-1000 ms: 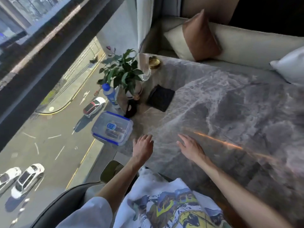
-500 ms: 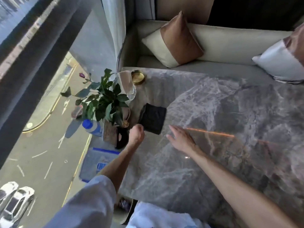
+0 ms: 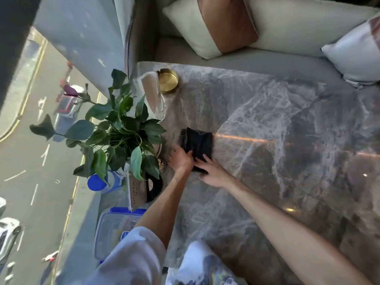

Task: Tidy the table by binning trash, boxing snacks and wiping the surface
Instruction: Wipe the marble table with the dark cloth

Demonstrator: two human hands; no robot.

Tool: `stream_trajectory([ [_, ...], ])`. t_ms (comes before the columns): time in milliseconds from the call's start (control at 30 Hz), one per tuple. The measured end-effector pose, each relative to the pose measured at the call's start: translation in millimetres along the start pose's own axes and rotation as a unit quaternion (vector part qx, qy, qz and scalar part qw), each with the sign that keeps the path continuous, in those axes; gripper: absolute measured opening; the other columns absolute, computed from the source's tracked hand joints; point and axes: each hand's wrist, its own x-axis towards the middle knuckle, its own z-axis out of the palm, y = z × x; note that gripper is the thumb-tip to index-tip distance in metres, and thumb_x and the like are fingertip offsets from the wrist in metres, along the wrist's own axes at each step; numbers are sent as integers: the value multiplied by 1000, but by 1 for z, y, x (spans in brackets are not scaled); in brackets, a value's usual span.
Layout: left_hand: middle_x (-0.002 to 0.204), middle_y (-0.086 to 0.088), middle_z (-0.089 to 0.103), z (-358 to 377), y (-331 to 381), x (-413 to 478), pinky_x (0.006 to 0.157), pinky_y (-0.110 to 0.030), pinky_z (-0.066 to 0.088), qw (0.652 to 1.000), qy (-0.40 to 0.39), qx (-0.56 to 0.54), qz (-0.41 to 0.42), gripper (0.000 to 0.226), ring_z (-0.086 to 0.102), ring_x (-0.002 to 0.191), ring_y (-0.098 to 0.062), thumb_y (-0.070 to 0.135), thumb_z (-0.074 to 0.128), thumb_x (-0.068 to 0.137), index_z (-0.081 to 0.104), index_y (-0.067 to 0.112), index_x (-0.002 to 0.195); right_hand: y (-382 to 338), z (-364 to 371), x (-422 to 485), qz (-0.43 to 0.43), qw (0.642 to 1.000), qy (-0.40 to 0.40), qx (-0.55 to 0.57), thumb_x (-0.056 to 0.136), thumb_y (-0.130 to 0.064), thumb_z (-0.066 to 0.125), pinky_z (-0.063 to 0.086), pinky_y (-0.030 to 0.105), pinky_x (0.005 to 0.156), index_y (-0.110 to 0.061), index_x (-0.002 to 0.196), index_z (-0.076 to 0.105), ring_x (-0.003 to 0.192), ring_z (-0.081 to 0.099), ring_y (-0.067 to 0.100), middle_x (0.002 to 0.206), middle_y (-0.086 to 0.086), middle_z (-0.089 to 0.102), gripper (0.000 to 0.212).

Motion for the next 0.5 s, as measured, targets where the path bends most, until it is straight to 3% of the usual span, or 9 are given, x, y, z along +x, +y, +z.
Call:
stream_trajectory([
  [100, 139, -28, 41, -7, 5, 1, 107, -41, 33, 997, -5, -70, 25, 48, 40, 130, -43, 25, 54, 94, 41, -1, 132, 6, -6, -13, 36, 979, 108, 170, 94, -16, 51, 14, 26, 118, -24, 146, 38, 147, 19, 15, 155, -1, 34, 54],
  [167, 134, -27, 47, -16, 7, -5, 103, -35, 36, 988, -11, -140, 60, 42, 45, 126, -40, 23, 53, 95, 47, -2, 128, 8, -10, -27, 70, 936, 178, 295, 96, -15, 52, 24, 22, 114, -16, 142, 44, 140, 36, 15, 148, 4, 44, 47],
  [233, 119, -23, 61, -22, 12, -20, 90, -33, 41, 977, -15, -176, 120, 31, 56, 115, -37, 20, 51, 96, 54, -1, 118, 7, -20, -48, 102, 875, 214, 421, 98, -15, 50, 32, 19, 109, -8, 140, 45, 133, 42, 12, 145, 5, 46, 43],
  [300, 109, -22, 65, -25, 22, -45, 78, -32, 37, 968, 2, -180, 176, 26, 59, 106, -38, 20, 47, 97, 56, -1, 109, 10, -28, -69, 116, 824, 228, 505, 99, -17, 46, 35, 13, 104, -4, 140, 44, 131, 41, 10, 146, 3, 43, 42],
  [400, 106, -20, 67, -19, 41, -92, 73, -29, 33, 961, 27, -177, 212, 26, 59, 101, -37, 23, 43, 98, 59, 2, 100, 13, -35, -97, 125, 750, 197, 619, 100, -39, 39, 27, 31, 116, -11, 145, 37, 139, 37, 18, 152, 5, 37, 53],
  [433, 102, -20, 68, -14, 46, -109, 72, -31, 37, 960, 32, -163, 226, 26, 61, 97, -37, 24, 43, 98, 59, 4, 96, 12, -37, -105, 130, 727, 179, 650, 97, -50, 38, 30, 34, 113, -14, 145, 38, 135, 42, 19, 150, 6, 41, 59],
  [500, 96, -17, 68, 1, 54, -144, 73, -38, 48, 953, 21, -105, 283, 23, 64, 90, -38, 27, 44, 97, 58, 9, 93, 11, -39, -124, 140, 686, 151, 697, 81, -73, 45, 43, 30, 90, -20, 134, 52, 106, 58, 18, 129, 14, 59, 76],
])
